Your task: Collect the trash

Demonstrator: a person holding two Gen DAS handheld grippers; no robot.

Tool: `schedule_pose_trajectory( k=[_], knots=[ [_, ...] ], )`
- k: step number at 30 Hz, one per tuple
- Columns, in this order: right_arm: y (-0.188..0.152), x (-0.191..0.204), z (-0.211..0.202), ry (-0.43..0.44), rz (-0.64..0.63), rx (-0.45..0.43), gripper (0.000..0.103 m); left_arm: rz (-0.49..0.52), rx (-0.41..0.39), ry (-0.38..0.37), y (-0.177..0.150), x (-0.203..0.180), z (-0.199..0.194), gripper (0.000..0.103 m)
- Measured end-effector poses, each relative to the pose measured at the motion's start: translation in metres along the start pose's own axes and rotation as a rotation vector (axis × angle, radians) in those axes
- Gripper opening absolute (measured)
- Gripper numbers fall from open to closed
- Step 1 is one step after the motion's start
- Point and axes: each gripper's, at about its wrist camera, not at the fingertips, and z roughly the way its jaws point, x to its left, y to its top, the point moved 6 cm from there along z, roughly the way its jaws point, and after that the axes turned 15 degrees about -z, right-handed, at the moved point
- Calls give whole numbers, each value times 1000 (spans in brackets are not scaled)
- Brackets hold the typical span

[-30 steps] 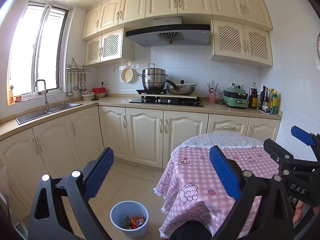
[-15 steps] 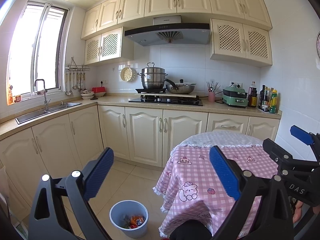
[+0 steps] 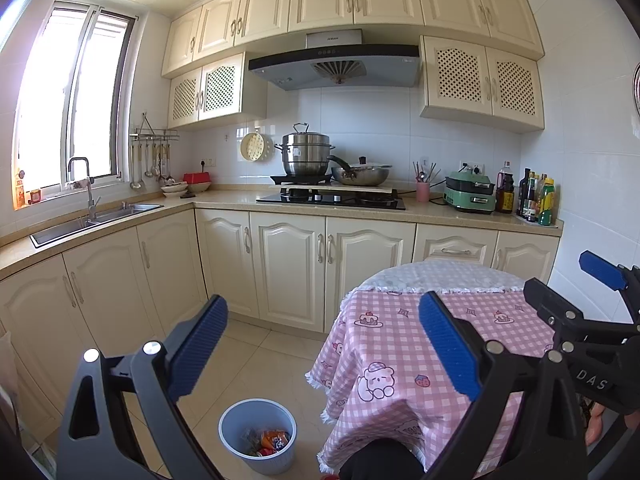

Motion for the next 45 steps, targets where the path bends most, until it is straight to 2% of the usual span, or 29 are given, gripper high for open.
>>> schedule_pose_trajectory(
  k=[45],
  knots=[
    [-16,-12,8,17,-10,13,91,-6,34,32,-4,8,16,94]
  ],
)
